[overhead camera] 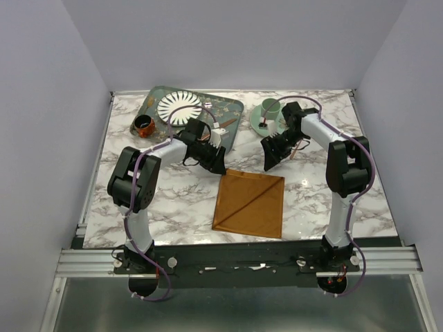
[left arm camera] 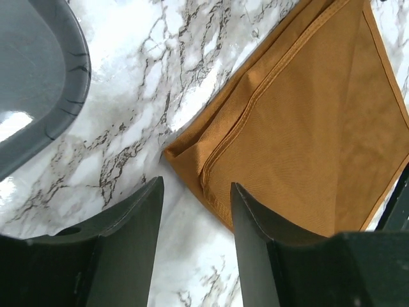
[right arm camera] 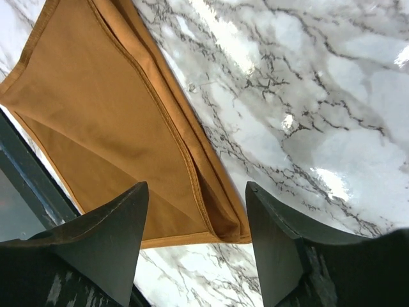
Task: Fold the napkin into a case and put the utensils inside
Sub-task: Rotate the upper triangle-folded napkin at the center of the board, then pick up the upper triangle-folded napkin from the center of the board.
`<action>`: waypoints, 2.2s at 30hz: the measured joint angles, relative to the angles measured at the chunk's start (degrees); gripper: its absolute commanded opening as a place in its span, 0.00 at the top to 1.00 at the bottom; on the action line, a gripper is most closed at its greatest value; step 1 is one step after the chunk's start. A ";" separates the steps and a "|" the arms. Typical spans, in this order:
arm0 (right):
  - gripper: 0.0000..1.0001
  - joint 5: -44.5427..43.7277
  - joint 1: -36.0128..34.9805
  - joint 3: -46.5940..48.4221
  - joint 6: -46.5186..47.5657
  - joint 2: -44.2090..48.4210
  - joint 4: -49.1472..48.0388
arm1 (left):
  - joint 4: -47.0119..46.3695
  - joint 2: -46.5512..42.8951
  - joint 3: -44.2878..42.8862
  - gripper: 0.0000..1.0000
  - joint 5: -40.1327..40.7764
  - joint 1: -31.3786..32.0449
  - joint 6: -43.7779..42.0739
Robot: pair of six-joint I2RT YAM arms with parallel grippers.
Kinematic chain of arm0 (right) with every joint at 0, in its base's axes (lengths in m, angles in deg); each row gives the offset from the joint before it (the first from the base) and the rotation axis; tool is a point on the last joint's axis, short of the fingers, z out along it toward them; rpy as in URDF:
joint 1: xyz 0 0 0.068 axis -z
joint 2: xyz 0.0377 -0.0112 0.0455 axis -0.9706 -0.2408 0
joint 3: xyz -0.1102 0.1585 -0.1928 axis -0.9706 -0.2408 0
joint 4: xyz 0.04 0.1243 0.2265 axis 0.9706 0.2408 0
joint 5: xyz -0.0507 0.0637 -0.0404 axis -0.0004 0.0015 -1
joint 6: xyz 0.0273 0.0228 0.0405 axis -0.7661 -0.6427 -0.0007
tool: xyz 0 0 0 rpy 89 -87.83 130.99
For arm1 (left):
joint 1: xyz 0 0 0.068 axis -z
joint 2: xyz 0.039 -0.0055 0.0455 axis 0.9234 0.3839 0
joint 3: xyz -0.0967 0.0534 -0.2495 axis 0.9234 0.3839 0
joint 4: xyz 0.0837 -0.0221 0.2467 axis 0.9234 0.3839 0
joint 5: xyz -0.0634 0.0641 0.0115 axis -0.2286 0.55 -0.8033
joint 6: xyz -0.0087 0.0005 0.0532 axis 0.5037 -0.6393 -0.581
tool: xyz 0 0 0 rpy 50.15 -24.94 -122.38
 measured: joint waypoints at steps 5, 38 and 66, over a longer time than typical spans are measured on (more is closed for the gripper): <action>0.24 -0.24 0.11 -1.70 1.57 0.15 1.01 | 6.56 2.05 -5.97 0.46 -0.39 -0.31 -4.81; 0.04 3.58 9.44 -1.01 -0.81 -5.49 10.93 | 16.85 12.28 -15.15 0.96 -8.37 0.00 -8.50; 0.50 3.30 9.20 4.11 -1.38 -12.24 17.38 | 12.98 12.17 -13.49 1.00 -8.83 1.01 -6.75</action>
